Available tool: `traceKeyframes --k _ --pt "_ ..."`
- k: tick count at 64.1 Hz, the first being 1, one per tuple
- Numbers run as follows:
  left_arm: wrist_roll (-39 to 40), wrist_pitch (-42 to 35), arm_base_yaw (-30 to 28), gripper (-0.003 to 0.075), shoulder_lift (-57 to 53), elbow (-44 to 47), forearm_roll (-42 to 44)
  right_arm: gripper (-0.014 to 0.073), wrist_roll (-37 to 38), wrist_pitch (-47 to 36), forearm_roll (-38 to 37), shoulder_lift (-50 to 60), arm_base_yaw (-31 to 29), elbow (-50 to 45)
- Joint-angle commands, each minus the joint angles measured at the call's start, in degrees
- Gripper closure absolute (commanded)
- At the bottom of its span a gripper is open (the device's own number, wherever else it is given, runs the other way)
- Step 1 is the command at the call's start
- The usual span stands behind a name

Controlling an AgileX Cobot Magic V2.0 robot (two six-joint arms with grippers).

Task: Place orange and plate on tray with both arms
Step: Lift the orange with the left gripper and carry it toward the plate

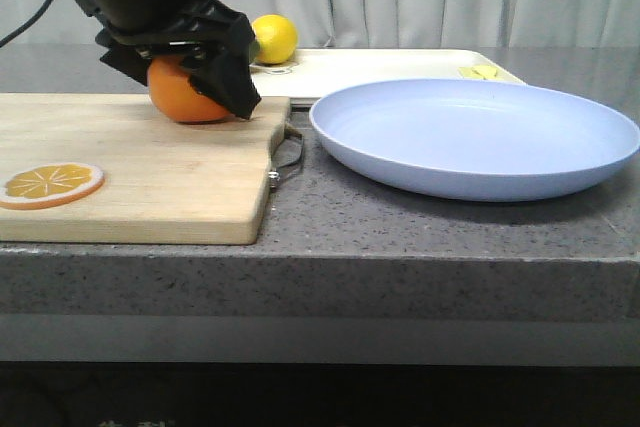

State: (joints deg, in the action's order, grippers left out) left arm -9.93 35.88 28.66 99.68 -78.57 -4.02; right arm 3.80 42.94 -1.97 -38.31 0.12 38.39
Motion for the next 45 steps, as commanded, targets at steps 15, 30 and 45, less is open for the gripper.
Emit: traceKeyframes --k 15,30,45 --pt "0.08 -3.7 2.93 0.0297 -0.5 -11.49 -0.13 -0.0019 -0.37 -2.94 0.23 -0.31 0.1 1.6" --pt "0.18 -2.78 3.06 0.0297 6.29 -23.07 -0.13 -0.0019 -0.37 -2.94 0.57 -0.31 0.1 1.6" --pt "0.18 -1.01 3.18 0.0297 13.8 -35.11 0.31 -0.0019 -0.37 -3.08 0.57 -0.31 0.1 1.6"
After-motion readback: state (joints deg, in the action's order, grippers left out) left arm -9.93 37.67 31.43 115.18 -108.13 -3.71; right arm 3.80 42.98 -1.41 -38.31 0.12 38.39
